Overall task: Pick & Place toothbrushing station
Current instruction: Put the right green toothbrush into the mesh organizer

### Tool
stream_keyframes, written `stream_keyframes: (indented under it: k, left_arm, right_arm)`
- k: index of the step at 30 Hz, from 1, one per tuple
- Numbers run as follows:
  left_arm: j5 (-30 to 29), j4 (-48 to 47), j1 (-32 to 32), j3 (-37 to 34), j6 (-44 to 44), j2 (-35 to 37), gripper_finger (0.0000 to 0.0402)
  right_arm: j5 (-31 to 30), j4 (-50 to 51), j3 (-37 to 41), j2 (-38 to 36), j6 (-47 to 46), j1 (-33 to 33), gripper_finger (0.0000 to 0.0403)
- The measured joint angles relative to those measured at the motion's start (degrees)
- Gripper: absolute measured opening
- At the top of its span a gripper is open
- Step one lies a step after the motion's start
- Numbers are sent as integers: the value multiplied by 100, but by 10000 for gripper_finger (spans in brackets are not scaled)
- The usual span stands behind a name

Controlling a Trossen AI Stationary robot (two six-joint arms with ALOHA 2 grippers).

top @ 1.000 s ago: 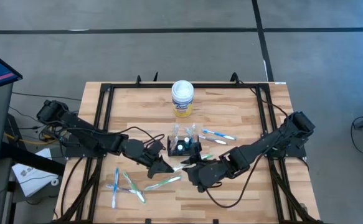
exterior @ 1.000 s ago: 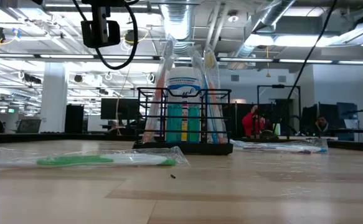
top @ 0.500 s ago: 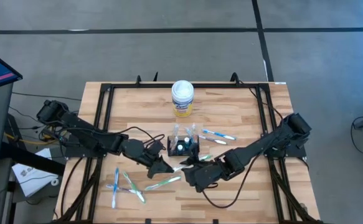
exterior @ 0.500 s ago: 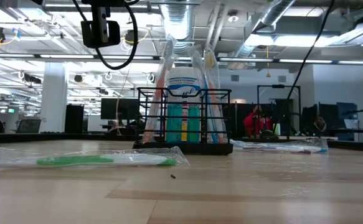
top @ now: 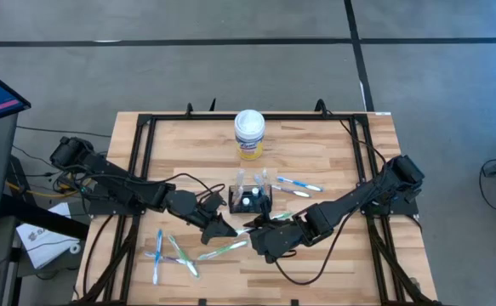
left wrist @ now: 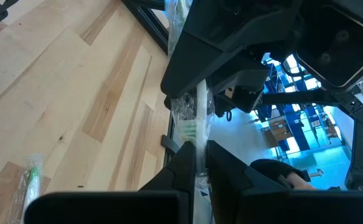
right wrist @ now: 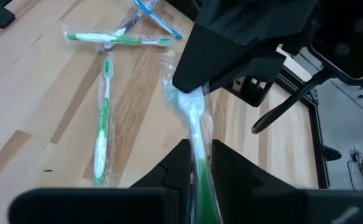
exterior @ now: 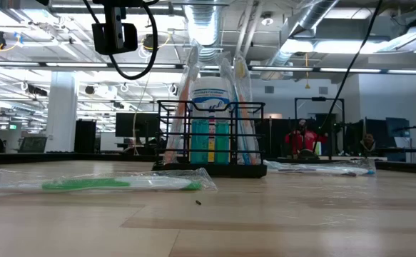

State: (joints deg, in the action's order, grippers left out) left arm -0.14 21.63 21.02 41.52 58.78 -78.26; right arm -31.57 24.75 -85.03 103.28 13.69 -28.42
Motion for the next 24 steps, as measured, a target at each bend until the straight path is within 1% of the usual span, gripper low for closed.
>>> stream_keyframes:
  k: [6,11,17,24]
  left_arm:
    - [-15,4,0,0,-51,0,17]
    - [-90,0,0,0,-199,0,31]
    - [-80,19,0,0,-540,0,52]
    - [-70,110,0,-1,-1090,0,53]
  right_arm:
    - [17,87,0,0,-4,-7,15]
    - [51,149,0,0,-290,-3,18]
    - [171,154,0,0,-361,-4,13]
    - [317,179,1,-20,-436,-7,13]
